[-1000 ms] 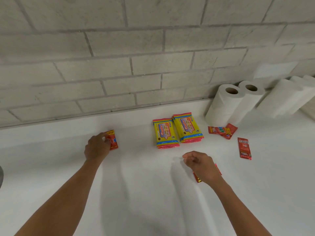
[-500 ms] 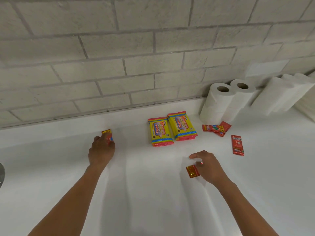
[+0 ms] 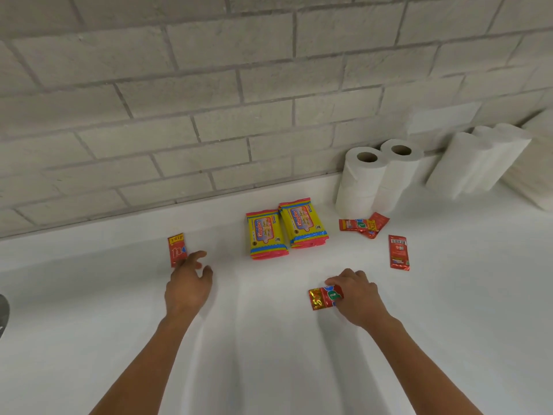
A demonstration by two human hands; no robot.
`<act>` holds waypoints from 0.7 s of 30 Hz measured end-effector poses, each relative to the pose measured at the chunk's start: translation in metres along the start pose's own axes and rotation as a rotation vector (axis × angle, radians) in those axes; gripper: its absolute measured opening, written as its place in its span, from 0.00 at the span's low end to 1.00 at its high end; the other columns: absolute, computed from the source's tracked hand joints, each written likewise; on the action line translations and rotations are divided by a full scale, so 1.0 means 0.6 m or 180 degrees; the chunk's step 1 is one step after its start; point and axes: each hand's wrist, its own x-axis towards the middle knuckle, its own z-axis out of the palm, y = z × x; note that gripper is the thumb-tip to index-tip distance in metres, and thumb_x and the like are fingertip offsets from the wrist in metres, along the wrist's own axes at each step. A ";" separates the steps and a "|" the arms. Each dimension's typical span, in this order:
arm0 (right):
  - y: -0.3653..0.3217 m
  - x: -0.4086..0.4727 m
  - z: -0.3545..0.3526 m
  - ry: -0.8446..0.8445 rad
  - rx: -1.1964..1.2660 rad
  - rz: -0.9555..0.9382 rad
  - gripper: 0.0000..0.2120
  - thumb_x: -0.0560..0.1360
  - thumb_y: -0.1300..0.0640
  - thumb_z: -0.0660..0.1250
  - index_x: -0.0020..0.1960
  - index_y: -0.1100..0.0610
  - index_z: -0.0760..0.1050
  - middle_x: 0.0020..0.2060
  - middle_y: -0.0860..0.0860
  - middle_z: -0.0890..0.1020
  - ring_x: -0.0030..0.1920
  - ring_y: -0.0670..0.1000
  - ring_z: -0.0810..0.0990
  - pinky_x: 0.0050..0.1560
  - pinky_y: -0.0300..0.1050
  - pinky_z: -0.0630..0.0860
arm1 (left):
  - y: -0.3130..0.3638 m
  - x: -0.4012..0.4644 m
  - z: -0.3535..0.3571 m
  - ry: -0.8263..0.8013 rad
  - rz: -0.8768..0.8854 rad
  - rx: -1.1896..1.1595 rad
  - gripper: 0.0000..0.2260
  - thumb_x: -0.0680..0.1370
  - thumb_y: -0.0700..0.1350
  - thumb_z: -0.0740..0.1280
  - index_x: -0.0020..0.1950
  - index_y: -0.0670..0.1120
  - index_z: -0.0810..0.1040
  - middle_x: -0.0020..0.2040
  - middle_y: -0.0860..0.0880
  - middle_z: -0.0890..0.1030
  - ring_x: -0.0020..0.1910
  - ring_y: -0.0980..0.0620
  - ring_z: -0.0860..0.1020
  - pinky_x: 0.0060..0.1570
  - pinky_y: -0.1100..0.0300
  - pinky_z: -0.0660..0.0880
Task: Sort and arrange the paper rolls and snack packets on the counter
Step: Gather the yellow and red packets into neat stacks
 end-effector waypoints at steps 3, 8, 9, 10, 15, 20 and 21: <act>0.005 -0.002 -0.003 -0.0032 0.0056 0.0128 0.18 0.76 0.52 0.69 0.65 0.45 0.75 0.58 0.48 0.75 0.59 0.49 0.71 0.56 0.47 0.70 | 0.014 -0.023 0.007 -0.0009 -0.0012 -0.0029 0.15 0.78 0.46 0.68 0.64 0.55 0.76 0.53 0.53 0.78 0.44 0.53 0.77 0.48 0.56 0.73; 0.003 -0.003 -0.008 -0.0031 0.0671 0.0116 0.09 0.75 0.54 0.70 0.55 0.47 0.80 0.51 0.46 0.80 0.48 0.45 0.75 0.50 0.40 0.73 | 0.037 -0.056 0.008 0.0023 0.0043 -0.0137 0.14 0.78 0.47 0.68 0.64 0.55 0.77 0.53 0.53 0.78 0.41 0.55 0.77 0.46 0.58 0.71; 0.000 -0.003 -0.008 -0.0018 0.0887 0.0112 0.08 0.74 0.56 0.70 0.53 0.48 0.81 0.49 0.46 0.80 0.47 0.45 0.75 0.49 0.40 0.73 | 0.043 -0.061 0.007 0.0026 0.0044 -0.0176 0.14 0.78 0.47 0.68 0.63 0.56 0.77 0.53 0.54 0.78 0.41 0.55 0.77 0.46 0.59 0.72; -0.004 -0.004 -0.008 -0.0013 0.1127 0.0120 0.08 0.74 0.57 0.71 0.52 0.49 0.82 0.47 0.45 0.80 0.47 0.45 0.76 0.49 0.40 0.74 | 0.050 -0.067 0.007 0.0017 0.0062 -0.0209 0.13 0.78 0.47 0.68 0.63 0.56 0.77 0.52 0.54 0.78 0.40 0.56 0.78 0.45 0.59 0.72; -0.052 -0.011 -0.024 -0.0347 0.2966 0.0298 0.07 0.71 0.58 0.77 0.48 0.53 0.83 0.41 0.48 0.84 0.39 0.45 0.82 0.37 0.37 0.76 | 0.084 -0.103 0.007 -0.0155 0.0165 -0.0642 0.11 0.79 0.46 0.68 0.59 0.57 0.80 0.52 0.56 0.79 0.38 0.58 0.79 0.45 0.60 0.76; -0.118 -0.020 -0.035 -0.0762 0.4078 0.0254 0.10 0.70 0.59 0.77 0.51 0.54 0.83 0.44 0.53 0.87 0.41 0.49 0.87 0.35 0.39 0.79 | 0.112 -0.138 0.007 -0.0432 0.0069 -0.1165 0.07 0.79 0.48 0.68 0.54 0.59 0.82 0.50 0.61 0.81 0.44 0.66 0.78 0.40 0.75 0.72; -0.129 -0.020 -0.035 -0.0813 0.4224 0.0245 0.11 0.70 0.59 0.78 0.51 0.54 0.83 0.44 0.53 0.87 0.42 0.50 0.87 0.36 0.40 0.80 | 0.117 -0.142 0.008 -0.0489 0.0008 -0.1221 0.07 0.79 0.48 0.68 0.53 0.59 0.82 0.49 0.61 0.82 0.44 0.66 0.78 0.40 0.75 0.72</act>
